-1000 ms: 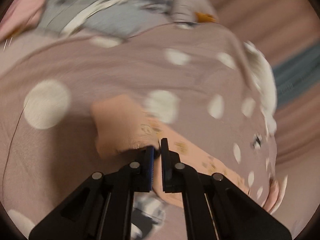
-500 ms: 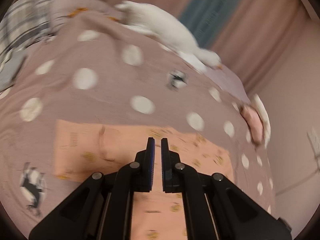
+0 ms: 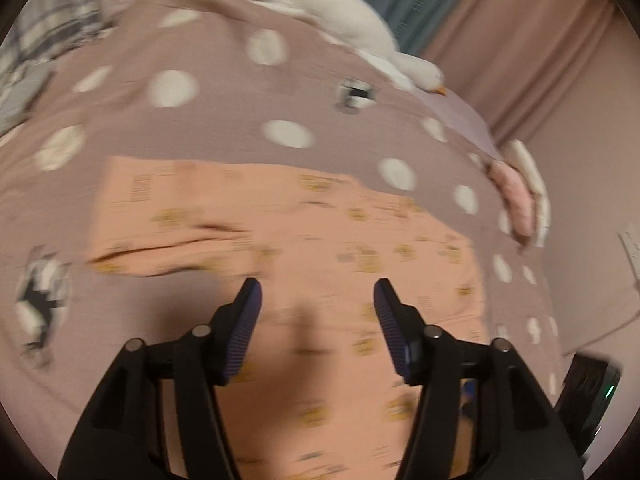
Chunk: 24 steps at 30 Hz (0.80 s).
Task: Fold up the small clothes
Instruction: 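Fold the held sleeve across the shirt body and open the left tool, then grasp the shirt's side edge with the right tool and fold it inward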
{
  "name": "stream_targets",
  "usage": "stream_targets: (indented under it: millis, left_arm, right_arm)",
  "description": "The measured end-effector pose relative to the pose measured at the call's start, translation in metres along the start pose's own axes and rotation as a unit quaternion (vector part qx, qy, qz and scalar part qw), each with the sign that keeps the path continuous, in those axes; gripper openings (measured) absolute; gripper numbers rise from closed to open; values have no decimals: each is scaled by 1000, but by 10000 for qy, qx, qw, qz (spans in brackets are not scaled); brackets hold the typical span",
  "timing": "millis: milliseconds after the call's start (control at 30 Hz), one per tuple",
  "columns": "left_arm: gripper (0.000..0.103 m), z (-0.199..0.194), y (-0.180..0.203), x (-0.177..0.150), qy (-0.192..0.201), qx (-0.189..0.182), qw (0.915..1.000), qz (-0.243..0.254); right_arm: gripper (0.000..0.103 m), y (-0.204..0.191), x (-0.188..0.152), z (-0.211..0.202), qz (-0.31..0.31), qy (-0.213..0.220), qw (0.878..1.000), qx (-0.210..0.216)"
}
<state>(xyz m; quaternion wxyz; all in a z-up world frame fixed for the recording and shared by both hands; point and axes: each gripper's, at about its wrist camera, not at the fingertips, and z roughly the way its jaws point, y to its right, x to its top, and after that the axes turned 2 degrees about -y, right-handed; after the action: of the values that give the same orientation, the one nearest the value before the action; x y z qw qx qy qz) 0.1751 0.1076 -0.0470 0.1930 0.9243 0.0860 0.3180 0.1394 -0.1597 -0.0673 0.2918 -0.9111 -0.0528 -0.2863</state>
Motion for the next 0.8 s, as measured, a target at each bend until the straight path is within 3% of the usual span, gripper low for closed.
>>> stream_targets:
  millis: [233, 433, 700, 767, 800]
  left_arm:
    - [61, -32, -102, -13, 166, 383, 9951, -891]
    - [61, -42, -140, -23, 150, 300, 9912, -1283]
    - [61, -40, -147, -29, 55, -23, 9916, -1292]
    - [61, -40, -148, -29, 34, -81, 9917, -1285]
    - [61, -39, -148, -29, 33, -102, 9916, -1285]
  right_arm:
    - [62, -94, 56, 83, -1454, -177, 9890, 216]
    - [62, -164, 80, 166, -2565, -523, 9647, -299]
    - [62, -173, 93, 230, -2572, -1137, 9582, -535]
    - [54, -166, 93, 235, -2555, -1199, 9569, -690]
    - [43, -161, 95, 234, -2502, -1215, 9575, -762]
